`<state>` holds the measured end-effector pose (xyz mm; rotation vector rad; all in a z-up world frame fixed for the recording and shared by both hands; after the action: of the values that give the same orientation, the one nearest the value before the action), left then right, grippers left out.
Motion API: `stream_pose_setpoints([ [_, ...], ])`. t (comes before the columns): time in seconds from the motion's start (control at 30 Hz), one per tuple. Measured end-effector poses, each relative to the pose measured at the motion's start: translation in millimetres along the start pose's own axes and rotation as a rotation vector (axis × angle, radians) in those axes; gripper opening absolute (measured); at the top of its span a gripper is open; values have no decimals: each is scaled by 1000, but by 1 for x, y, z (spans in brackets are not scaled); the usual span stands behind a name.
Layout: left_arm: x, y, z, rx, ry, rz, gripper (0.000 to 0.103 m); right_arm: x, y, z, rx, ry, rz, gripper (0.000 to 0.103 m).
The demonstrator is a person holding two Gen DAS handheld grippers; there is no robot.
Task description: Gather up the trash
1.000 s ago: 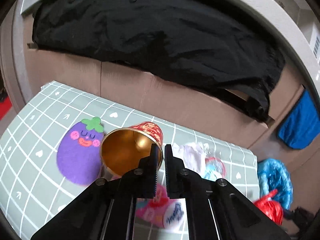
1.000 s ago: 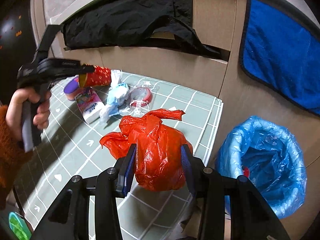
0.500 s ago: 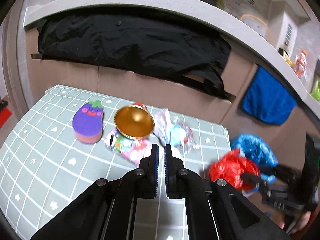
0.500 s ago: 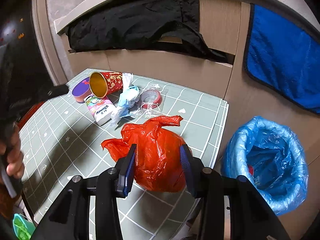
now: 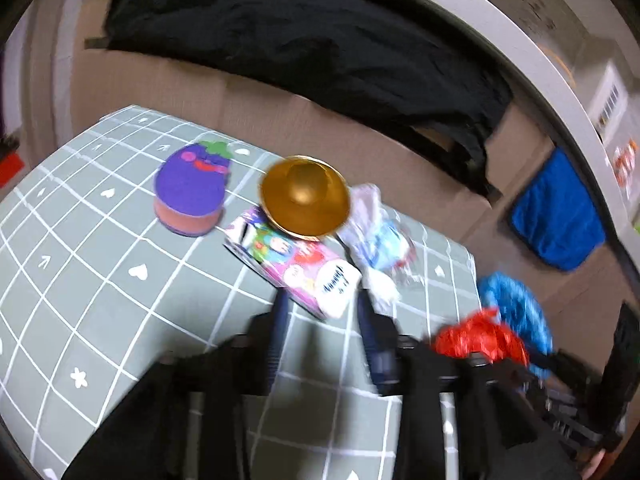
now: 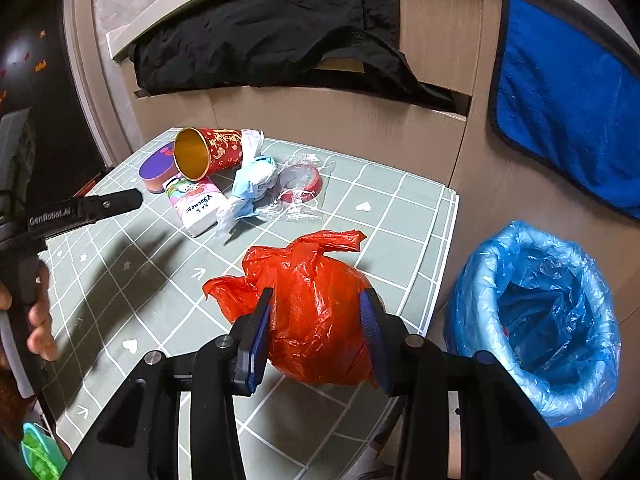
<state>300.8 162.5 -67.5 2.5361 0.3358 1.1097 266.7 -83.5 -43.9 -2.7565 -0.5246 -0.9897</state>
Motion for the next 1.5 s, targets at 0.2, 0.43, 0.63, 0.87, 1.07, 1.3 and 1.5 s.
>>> stream_pose_setpoints([
  [0.2,44,-29,9,157,91,28,45,-6,-4,11,-1,-5,-16,56],
  [0.43,90,-105,60,231,-6,-78,47,-7,-10,22,5,-10,-39,64],
  [0.63,86,-140,78,48,-52,-258,47,-7,-11,24,20,-12,-54,64],
  [0.87,81,-102,71,-116,-93,-249,47,-7,-12,27,48,-19,-26,64],
  [1.07,93,-53,58,-205,-64,-173,47,-10,-10,26,58,-21,-14,64],
  [1.3,80,1,69,-162,-106,89,47,-12,-7,27,76,-25,4,65],
  [1.5,63,18,82,-51,-96,205,47,-14,-6,29,93,-34,15,66],
])
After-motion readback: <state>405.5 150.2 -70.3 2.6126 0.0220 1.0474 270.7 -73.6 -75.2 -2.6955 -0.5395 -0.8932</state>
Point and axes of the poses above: each gripper's, at about its wrist camera, not at the fingertips, and z roughly the way its jaws point, y to its right, x to its top, the point moved 3 cm from there along z, roughly the way its jaws point, and after that the axes turned 1 degree about y, right-handed, at the moved point
